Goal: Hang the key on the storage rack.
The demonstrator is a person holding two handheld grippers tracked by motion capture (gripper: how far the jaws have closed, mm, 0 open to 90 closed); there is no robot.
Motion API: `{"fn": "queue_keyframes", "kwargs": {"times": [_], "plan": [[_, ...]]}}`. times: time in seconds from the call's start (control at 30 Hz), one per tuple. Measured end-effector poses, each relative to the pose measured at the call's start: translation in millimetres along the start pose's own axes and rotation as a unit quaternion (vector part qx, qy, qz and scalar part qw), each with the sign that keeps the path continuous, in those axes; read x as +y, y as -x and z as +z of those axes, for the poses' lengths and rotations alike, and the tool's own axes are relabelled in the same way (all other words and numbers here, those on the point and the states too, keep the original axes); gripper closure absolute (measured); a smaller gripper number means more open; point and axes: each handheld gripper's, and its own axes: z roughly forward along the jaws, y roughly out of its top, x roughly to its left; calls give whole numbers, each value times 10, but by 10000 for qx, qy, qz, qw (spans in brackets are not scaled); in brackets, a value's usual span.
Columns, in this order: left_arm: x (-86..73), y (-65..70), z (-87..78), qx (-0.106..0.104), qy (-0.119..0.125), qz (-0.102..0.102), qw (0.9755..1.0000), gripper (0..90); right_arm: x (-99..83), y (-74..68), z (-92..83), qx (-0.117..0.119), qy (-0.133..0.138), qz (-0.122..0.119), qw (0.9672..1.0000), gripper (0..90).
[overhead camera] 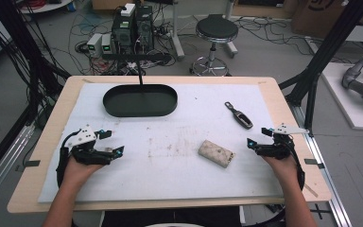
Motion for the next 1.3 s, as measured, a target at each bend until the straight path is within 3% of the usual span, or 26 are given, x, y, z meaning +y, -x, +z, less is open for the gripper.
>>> {"fn": "queue_keyframes", "kwargs": {"times": [0.33, 0.47, 0.73, 0.9, 1.0, 1.1, 1.3], "plan": [[-2, -4, 9, 29, 13, -72, 10000, 166, -32, -13, -30, -20, -34, 76, 10000, 152], [-21, 13, -6, -3, -14, 2, 10000, 166, -26, -43, -13, -1, -57, 59, 10000, 152], [-35, 3, -34, 37, -20, 10, 10000, 166, 21, -81, 81, -120, 1, -177, 9998, 152], [-42, 16, -26, 26, -27, -3, 10000, 166, 53, -79, 84, -126, 18, -128, 9998, 152], [-49, 58, -5, -65, -41, -23, 10000, 166, 109, -82, 87, -114, 33, -68, 9999, 152], [-63, 93, 27, -129, -105, -14, 9999, 166, 175, -94, 97, -247, 66, -32, 9997, 151], [-54, 91, 20, -123, -71, -34, 9999, 166, 308, -83, 156, -283, 13, 7, 9996, 152]]}}
